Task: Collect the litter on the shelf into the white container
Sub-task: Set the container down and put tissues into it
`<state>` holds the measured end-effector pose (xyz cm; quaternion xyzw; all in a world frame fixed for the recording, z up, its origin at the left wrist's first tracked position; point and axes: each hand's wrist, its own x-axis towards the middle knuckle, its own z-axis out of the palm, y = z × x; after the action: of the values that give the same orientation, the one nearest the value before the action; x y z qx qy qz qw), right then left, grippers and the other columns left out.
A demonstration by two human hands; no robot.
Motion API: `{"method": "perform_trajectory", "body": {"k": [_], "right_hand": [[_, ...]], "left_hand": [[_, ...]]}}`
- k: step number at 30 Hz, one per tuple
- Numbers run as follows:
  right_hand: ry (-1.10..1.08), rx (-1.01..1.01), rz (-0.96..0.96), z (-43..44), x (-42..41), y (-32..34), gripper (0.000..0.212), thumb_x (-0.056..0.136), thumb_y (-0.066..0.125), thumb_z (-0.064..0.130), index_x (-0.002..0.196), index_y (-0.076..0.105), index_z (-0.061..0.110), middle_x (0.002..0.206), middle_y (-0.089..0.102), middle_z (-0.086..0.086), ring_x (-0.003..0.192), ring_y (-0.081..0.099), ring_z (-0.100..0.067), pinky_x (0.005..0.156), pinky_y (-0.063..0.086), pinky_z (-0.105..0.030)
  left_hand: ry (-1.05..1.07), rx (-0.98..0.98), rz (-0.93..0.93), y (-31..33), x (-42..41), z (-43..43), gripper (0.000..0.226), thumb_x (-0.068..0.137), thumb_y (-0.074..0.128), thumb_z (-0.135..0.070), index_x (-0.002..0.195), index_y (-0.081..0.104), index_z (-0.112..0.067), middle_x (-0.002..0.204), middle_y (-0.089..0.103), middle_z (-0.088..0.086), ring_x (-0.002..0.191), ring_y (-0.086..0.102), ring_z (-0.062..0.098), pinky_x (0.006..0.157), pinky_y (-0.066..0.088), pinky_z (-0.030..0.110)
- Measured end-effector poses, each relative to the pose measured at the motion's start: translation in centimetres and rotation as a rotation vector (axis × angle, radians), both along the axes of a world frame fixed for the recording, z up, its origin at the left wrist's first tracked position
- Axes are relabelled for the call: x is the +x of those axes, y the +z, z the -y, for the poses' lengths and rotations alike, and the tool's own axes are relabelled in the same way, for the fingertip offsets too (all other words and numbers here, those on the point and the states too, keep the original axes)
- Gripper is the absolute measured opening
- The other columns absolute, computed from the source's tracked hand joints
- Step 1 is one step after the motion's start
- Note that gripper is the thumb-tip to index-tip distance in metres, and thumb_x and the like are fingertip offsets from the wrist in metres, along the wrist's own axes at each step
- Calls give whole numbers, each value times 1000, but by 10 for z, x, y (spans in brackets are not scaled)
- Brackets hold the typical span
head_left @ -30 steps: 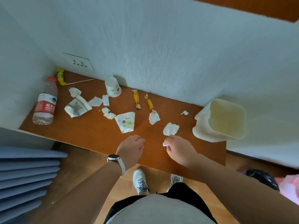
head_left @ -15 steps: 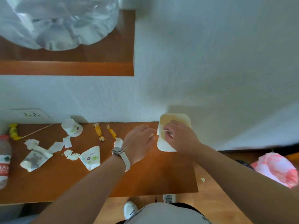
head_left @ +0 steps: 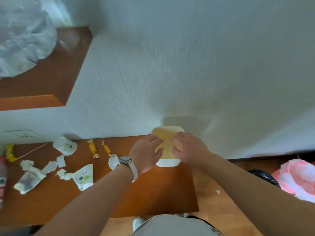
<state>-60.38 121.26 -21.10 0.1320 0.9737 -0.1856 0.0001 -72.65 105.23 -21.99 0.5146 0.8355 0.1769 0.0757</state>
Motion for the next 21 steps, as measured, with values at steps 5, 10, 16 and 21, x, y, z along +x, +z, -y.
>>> {"method": "perform_trajectory", "body": {"k": [5,10,16,21], "right_hand": [[184,24,-75,-6,-9,4,25,94,47,33,95,59,11,95,61,-1,85,56,-21,68,46,-32],[376,71,-191,12,-32,2,28,91,54,33,109,68,17,114,67,-1,101,63,-22,79,46,-30],[553,61,-166,55,-58,-8,34,93,53,37,120,61,18,128,58,-1,116,55,-21,93,47,-37],[590,78,-109,88,-71,-19,38,94,48,41,125,56,19,131,54,1,119,51,-19,97,45,-37]], "left_hand": [[130,-64,-35,3,3,19,32,95,56,-31,123,63,-19,129,62,-1,119,56,20,101,43,35],[285,-126,-106,5,9,57,33,92,58,-34,124,60,-24,135,58,-2,126,51,21,102,44,43],[450,-292,-112,1,19,110,44,94,51,-41,135,49,-26,147,46,0,137,39,24,110,34,45],[560,-385,-72,-12,7,157,49,97,41,-44,144,37,-29,155,32,-2,143,27,22,114,26,43]]}}
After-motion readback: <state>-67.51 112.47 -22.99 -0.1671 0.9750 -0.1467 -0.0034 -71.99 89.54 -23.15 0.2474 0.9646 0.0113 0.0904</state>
